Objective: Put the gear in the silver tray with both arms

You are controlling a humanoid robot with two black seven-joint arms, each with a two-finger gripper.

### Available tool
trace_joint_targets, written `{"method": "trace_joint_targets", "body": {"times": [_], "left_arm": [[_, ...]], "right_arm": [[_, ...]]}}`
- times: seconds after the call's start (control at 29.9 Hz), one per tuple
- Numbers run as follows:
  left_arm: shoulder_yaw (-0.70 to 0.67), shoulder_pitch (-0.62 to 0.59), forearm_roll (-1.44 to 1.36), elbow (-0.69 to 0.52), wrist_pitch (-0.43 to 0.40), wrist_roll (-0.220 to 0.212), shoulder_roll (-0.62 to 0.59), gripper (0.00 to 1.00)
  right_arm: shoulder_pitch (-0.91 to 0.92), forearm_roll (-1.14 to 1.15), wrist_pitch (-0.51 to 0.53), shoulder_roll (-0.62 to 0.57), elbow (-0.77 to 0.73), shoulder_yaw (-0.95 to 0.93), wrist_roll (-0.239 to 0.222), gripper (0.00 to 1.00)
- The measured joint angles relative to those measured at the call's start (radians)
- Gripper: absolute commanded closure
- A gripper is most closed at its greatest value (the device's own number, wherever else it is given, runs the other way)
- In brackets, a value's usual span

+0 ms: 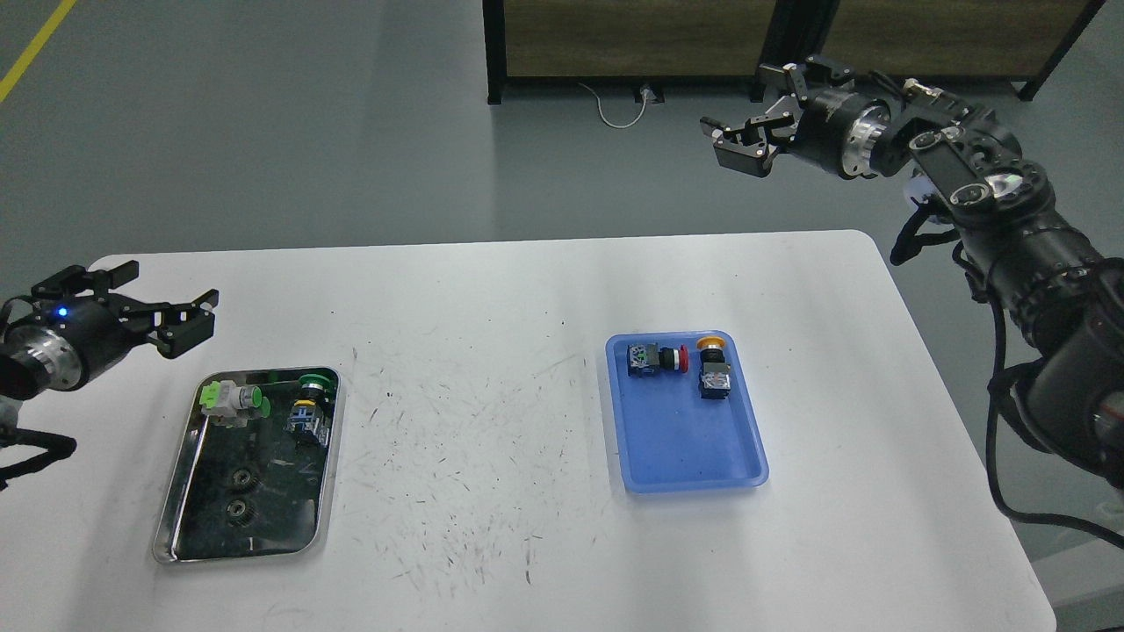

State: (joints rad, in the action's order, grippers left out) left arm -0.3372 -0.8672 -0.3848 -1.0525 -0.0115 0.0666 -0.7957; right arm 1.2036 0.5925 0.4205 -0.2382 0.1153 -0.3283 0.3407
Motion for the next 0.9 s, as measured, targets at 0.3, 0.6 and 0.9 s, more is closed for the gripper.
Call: {"method": "trace_joint_targets", "body": {"times": [0.3,0.6,0.9], "left_arm": [[0.223,-0.419,0.214,0.186,-0.007,-0.041,0.084,0.03],[0.206,-0.583,0.242,0.363,-0.014,-0.106,0.285,0.03],[0.140,-0.607,0.247,0.460,-0.013,-0.112,0.402,0.02]], "right_arm": [[0.016,-0.193,-0.114,-0.078,-0.023,-0.045,-0.012,0.01],[0.038,-0.291,-0.142,-0.092,-0.023,-0.074,-0.062,0.02],[0.077,-0.307,-0.140,-0.145,-0.023,-0.161,-0.052,0.01]]}}
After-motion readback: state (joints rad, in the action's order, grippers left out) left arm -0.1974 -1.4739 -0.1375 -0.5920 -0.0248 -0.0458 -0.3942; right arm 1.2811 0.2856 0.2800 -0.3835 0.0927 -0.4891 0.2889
